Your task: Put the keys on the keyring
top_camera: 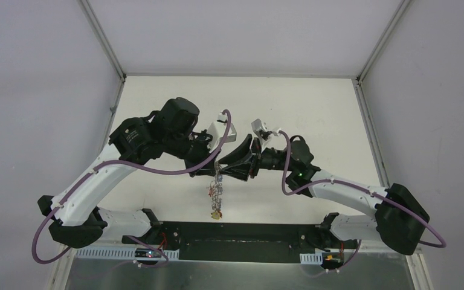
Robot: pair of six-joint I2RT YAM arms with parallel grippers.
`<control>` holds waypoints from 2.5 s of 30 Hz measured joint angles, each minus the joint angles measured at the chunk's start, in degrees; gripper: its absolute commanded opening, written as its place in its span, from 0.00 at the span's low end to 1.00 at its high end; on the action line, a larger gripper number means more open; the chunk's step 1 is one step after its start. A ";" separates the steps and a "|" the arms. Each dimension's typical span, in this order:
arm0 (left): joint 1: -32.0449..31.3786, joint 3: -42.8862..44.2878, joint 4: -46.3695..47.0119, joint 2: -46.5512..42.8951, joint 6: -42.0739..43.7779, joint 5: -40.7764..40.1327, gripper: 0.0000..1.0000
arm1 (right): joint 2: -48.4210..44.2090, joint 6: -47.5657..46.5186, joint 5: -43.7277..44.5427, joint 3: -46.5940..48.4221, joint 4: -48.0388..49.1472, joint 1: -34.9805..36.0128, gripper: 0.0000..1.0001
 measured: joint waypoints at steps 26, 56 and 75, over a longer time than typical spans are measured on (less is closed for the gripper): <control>-0.02 -0.94 0.42 -0.63 0.02 -2.45 0.00 | -1.79 -4.61 0.83 1.44 -5.05 2.45 0.38; -0.02 -14.32 15.41 -15.72 -0.74 -1.25 0.49 | -3.34 -5.44 2.12 -0.33 -7.78 3.32 0.00; -0.02 -47.04 51.52 -37.48 -9.92 -0.98 0.29 | -9.53 -6.71 1.77 -2.36 -7.74 3.32 0.00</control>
